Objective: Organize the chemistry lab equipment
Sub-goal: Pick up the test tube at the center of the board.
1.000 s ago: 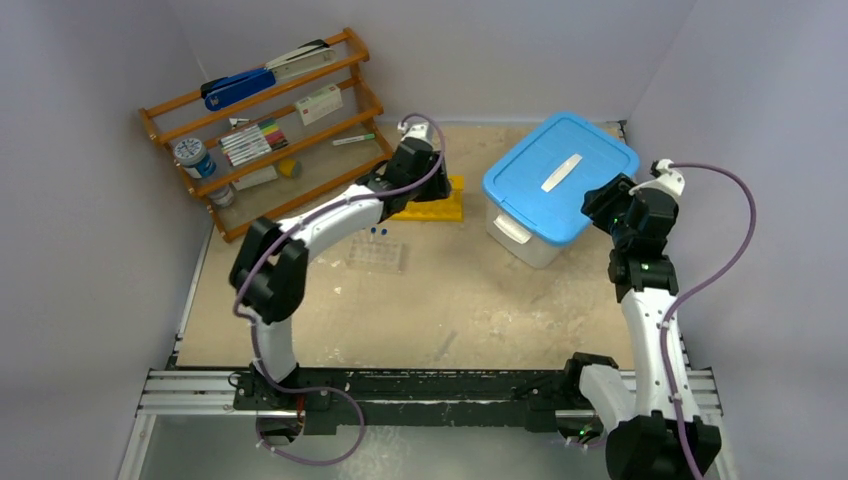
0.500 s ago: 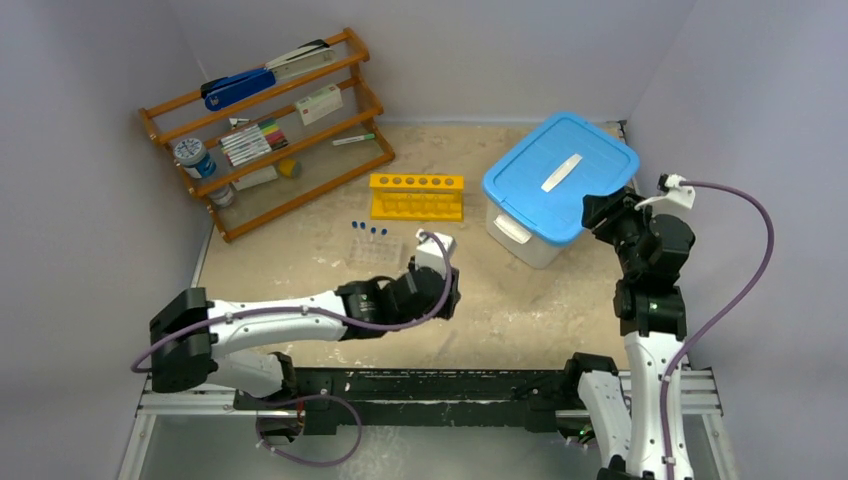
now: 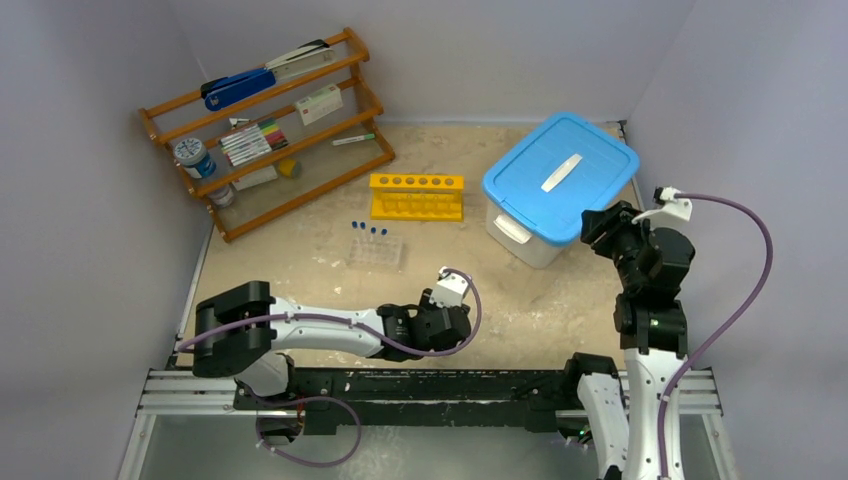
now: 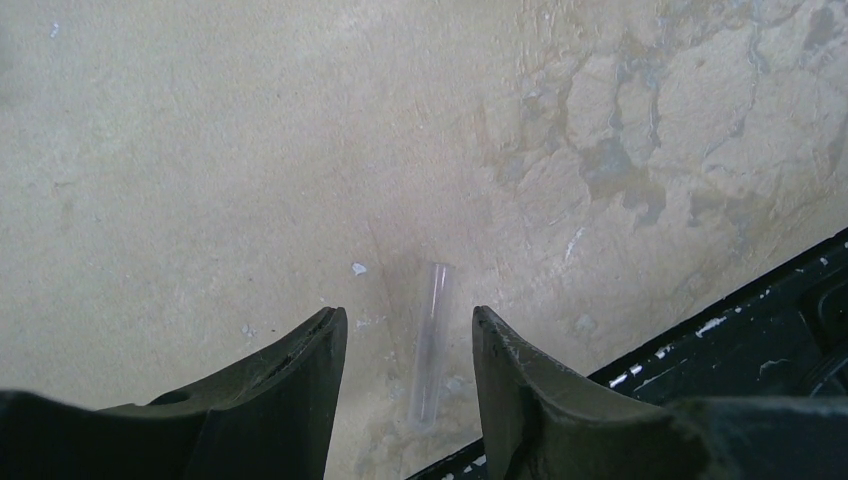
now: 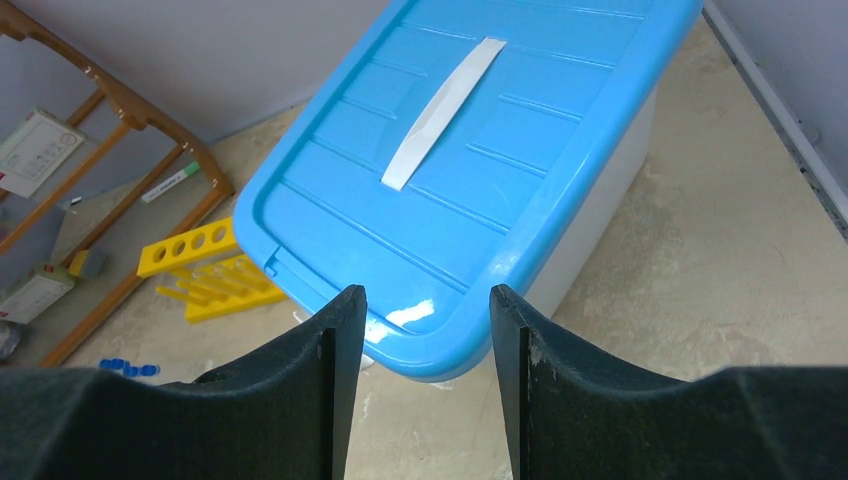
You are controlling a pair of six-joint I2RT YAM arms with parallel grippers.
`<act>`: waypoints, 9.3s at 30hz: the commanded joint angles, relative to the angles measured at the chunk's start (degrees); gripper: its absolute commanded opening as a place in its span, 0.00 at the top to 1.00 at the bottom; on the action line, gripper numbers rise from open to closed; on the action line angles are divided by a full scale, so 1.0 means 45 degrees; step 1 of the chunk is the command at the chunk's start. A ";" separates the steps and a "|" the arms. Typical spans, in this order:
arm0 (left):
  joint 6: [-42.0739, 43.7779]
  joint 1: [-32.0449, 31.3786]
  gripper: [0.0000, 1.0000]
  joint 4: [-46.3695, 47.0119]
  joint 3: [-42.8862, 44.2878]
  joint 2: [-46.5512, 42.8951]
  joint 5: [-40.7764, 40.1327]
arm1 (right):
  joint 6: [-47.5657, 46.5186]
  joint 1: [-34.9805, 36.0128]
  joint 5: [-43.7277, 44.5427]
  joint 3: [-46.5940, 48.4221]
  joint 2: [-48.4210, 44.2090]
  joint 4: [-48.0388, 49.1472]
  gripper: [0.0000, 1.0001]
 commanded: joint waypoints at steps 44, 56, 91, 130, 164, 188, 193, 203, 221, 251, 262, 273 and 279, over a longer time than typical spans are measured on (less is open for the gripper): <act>-0.0957 -0.1388 0.90 -0.0775 0.0025 -0.0069 -0.1145 | -0.0537 0.0043 -0.0371 0.0250 -0.0239 -0.0132 0.49; 0.2962 0.1404 0.90 0.3928 -0.0729 -0.5684 -0.0620 | -0.0775 0.0043 -0.4665 0.0027 -0.1466 0.0583 0.49; 0.7775 0.1850 0.89 1.4401 0.0770 -0.3726 -0.0972 | -0.1917 0.0064 -0.7859 0.4729 0.2090 0.0965 0.42; 0.1623 0.6668 0.93 1.3985 0.2382 -0.3751 0.6132 | -0.4326 1.2463 0.4005 0.7205 0.6541 0.3859 0.40; 0.2072 0.6668 0.92 1.3110 0.2210 -0.3868 0.6310 | -0.4933 1.2617 0.4195 0.7273 0.6371 0.3556 0.80; 0.3429 0.6718 0.53 1.0787 0.3351 -0.4713 0.6617 | -0.4613 1.2619 0.3821 0.6524 0.6106 0.3439 0.84; 0.3652 0.6744 0.50 0.9608 0.4146 -0.4372 0.6599 | -0.4556 1.2613 0.3482 0.6330 0.5980 0.3568 0.83; 0.3019 0.7104 0.50 0.8091 0.5343 -0.3660 0.5938 | -0.4484 1.2695 0.3043 0.6298 0.5880 0.3636 0.82; 0.2439 0.7478 0.84 0.8075 0.5692 -0.3469 0.6194 | -0.4503 1.2736 0.3055 0.6121 0.6008 0.3680 0.82; -1.4237 1.1093 1.00 1.5168 0.0368 -0.0356 0.8683 | -0.7615 1.2736 0.4484 0.0088 0.2525 1.2084 0.36; -1.7395 1.0943 1.00 1.3079 0.0076 -0.2032 0.7859 | -0.8272 1.3012 0.4393 -0.0037 0.3855 1.3322 0.41; -1.6566 1.0760 1.00 0.9719 -0.0136 -0.3686 0.6143 | -0.9065 1.4138 0.4937 0.0924 0.5591 1.3747 0.41; -1.6123 1.0636 1.00 0.9027 0.0067 -0.4105 0.5934 | -0.9293 1.4561 0.5037 0.1575 0.6440 1.3921 0.41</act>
